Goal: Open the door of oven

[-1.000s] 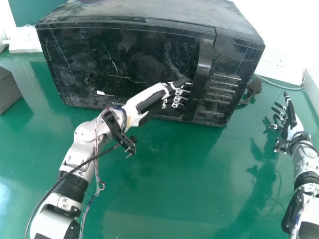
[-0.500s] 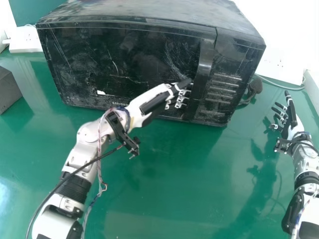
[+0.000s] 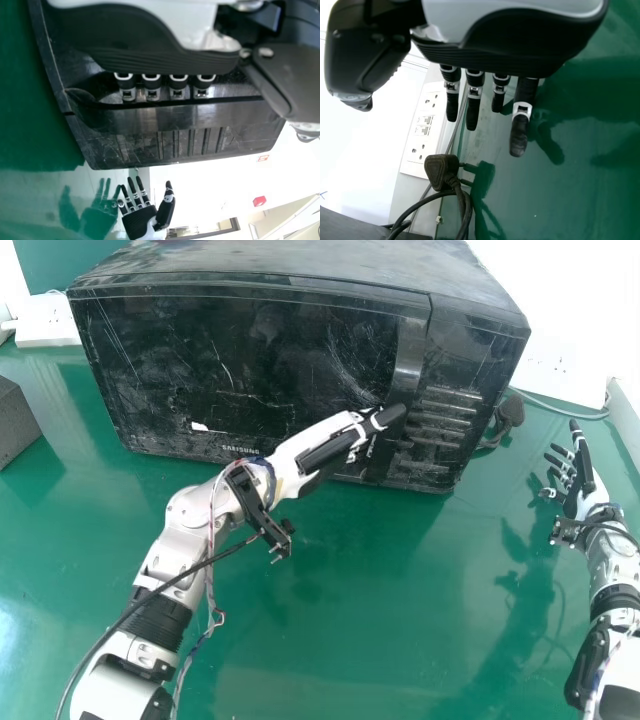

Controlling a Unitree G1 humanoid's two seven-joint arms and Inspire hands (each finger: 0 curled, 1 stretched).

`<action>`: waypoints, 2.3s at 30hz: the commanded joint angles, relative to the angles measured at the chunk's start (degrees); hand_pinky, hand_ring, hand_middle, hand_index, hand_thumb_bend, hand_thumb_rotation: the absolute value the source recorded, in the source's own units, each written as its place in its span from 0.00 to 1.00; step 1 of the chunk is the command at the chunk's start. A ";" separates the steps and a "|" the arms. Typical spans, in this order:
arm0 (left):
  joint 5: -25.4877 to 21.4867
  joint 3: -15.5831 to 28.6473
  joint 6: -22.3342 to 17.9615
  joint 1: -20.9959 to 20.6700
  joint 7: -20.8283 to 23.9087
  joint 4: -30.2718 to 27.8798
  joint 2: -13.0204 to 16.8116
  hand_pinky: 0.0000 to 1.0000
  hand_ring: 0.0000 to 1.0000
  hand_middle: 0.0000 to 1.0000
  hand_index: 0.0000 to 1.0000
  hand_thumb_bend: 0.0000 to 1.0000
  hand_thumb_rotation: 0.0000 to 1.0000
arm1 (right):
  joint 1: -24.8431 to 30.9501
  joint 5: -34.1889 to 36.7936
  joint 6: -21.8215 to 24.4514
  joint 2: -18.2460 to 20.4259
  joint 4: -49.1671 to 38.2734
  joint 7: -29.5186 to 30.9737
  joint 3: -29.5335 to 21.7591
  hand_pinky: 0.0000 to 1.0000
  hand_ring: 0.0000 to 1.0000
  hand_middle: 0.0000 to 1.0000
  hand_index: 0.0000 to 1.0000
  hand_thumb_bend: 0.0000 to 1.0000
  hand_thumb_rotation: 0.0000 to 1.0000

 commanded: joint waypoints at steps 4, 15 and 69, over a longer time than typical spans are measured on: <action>-0.32 -0.62 -0.78 0.22 -0.38 -1.86 -0.51 0.88 1.00 1.00 0.99 1.00 0.95 | 3.11 -0.77 2.61 1.63 2.01 -0.47 0.64 0.59 0.70 0.85 0.88 0.87 1.00; -0.93 -1.12 -0.01 3.23 -2.25 -7.56 0.56 0.88 0.99 1.00 1.00 1.00 0.97 | 3.23 -1.13 2.32 1.53 1.99 -0.58 1.14 0.59 0.70 0.81 0.85 0.86 1.00; -3.80 -2.01 1.66 7.22 -5.10 -14.05 1.28 0.51 0.71 0.91 1.00 1.00 0.94 | 3.08 -0.69 2.71 1.51 2.12 0.07 0.95 0.47 0.66 0.84 0.89 0.80 1.00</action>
